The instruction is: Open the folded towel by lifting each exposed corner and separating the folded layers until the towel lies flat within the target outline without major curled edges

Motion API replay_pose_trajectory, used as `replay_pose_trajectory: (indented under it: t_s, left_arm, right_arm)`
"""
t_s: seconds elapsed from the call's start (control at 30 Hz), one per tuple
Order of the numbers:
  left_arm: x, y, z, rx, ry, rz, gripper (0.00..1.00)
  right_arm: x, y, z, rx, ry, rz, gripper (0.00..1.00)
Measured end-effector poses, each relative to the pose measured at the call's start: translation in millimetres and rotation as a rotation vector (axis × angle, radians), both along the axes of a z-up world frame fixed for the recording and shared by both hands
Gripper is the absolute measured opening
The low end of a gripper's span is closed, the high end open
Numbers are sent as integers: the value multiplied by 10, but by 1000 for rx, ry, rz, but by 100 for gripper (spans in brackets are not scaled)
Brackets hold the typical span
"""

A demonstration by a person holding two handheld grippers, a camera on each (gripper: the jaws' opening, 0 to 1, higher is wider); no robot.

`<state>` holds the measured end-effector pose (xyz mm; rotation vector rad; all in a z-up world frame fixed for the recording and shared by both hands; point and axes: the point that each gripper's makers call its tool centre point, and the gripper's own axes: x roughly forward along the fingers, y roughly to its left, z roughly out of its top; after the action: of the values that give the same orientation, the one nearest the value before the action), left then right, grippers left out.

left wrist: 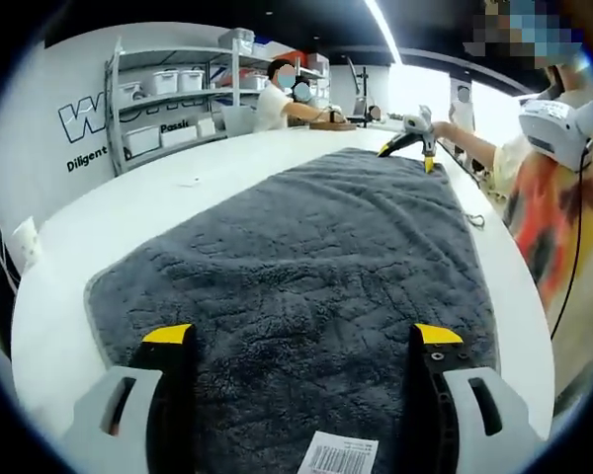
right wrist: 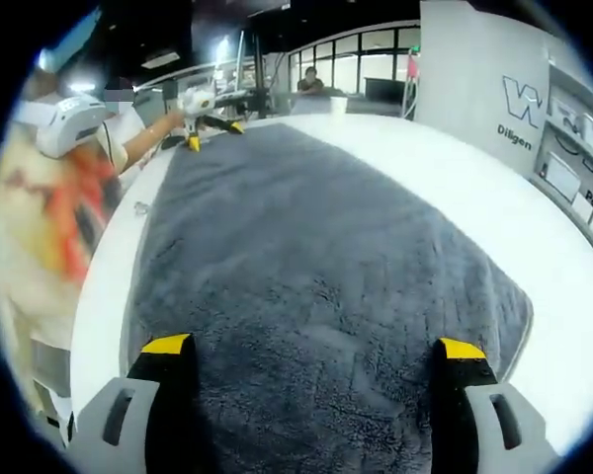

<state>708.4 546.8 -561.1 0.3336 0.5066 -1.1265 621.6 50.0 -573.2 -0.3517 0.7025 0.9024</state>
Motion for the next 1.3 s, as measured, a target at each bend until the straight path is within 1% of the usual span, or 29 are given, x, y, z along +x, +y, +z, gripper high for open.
replay_pose_trajectory:
  t_s: [0.17, 0.33, 0.63, 0.73, 0.83, 0.87, 0.9, 0.93, 0.97, 1.03, 1.07, 1.1, 1.13, 1.17, 1.23, 1.3]
  left_arm:
    - [2, 51, 0, 3, 0, -1, 87]
    - [0, 51, -2, 2, -2, -1, 87]
    - [-3, 47, 0, -2, -5, 3, 88]
    - [-3, 49, 3, 1, -2, 2, 88]
    - [-14, 44, 24, 2, 4, 0, 89]
    - [-25, 41, 49, -1, 2, -2, 90]
    - [-25, 31, 89, -15, -4, 1, 91]
    - [-21, 16, 156, -37, -16, 6, 91]
    - [-10, -9, 270, -81, -33, 19, 91]
    - [-4, -14, 367, -117, -28, 51, 92]
    - [1, 6, 417, -120, -27, 79, 92]
    - [6, 25, 466, -124, -26, 106, 92]
    - [8, 35, 518, -126, -57, 122, 92]
    - [-6, 43, 554, -133, -62, 144, 92]
    - [-47, 66, 597, -147, -53, 195, 92]
    - [-109, 96, 600, -141, -57, 230, 92]
  right_arm:
    - [-14, -53, 0, -3, 2, -10, 99]
    - [-30, -76, 0, -1, 0, -11, 99]
    - [-30, -55, 10, 5, 1, -9, 99]
    - [12, -46, 62, 59, -5, -36, 99]
    - [33, -93, 151, 78, -33, -59, 99]
    - [33, -97, 164, 81, -35, -62, 99]
    - [29, -108, 216, 93, -42, -74, 99]
    - [17, -122, 251, 98, -44, -83, 99]
    - [6, -134, 278, 100, -44, -96, 99]
    - [-18, -154, 322, 105, -50, -118, 99]
    - [-36, -137, 377, 132, -63, -142, 99]
    - [-69, -126, 402, 141, -64, -153, 99]
    - [-120, -118, 425, 140, -70, -166, 99]
    - [-156, -124, 437, 134, -79, -178, 99]
    - [-207, -169, 440, 109, -85, -216, 99]
    - [-257, -190, 469, 97, -111, -249, 99]
